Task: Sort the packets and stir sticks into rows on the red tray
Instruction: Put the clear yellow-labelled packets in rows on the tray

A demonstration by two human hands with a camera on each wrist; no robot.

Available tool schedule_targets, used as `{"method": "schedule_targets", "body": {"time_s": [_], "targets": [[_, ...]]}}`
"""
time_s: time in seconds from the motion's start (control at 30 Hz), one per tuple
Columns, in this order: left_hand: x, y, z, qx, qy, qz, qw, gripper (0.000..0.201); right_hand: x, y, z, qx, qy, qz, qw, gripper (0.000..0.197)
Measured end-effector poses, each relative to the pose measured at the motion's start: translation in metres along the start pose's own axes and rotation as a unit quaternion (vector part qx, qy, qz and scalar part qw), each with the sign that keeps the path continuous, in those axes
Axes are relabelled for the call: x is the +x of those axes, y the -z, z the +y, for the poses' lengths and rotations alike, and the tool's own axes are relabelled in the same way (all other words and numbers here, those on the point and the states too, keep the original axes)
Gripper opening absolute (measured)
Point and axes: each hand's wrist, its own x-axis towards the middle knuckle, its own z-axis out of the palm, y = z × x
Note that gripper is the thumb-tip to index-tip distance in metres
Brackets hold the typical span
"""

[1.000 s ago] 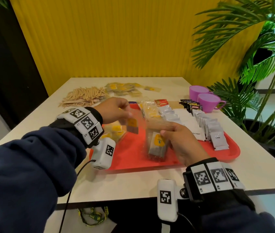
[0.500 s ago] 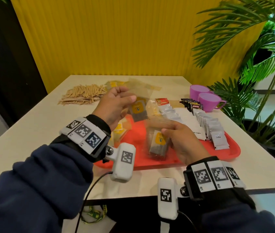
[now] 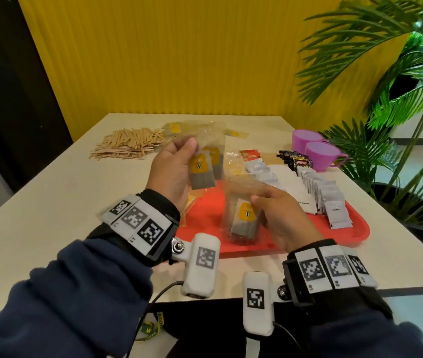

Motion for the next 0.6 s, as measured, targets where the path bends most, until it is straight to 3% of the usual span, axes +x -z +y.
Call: {"method": "schedule_targets", "body": {"time_s": [0.17, 0.27, 0.37, 0.53, 0.6], "targets": [[-0.009, -0.006, -0.02, 0.104, 0.045, -0.049, 0.992, 0.019, 0.001, 0.001, 0.002, -0.002, 0.002, -0.004, 1.0, 0.036], [-0.018, -0.007, -0.039, 0.164, 0.086, -0.074, 0.98, 0.023, 0.0, 0.003, 0.0, -0.005, 0.005, -0.007, 1.0, 0.05], [-0.021, -0.008, -0.051, 0.179, 0.112, -0.079, 0.974, 0.026, -0.002, 0.001, 0.002, -0.02, 0.027, -0.055, 0.998, 0.065], [-0.025, -0.013, -0.056, 0.164, 0.132, -0.087, 0.974, 0.021, -0.01, 0.001, 0.001, -0.052, 0.063, -0.149, 0.985, 0.056], [-0.026, -0.013, -0.061, 0.153, 0.137, -0.086, 0.975, 0.02, -0.009, 0.001, 0.002, -0.07, 0.06, -0.149, 0.984, 0.058]]}}
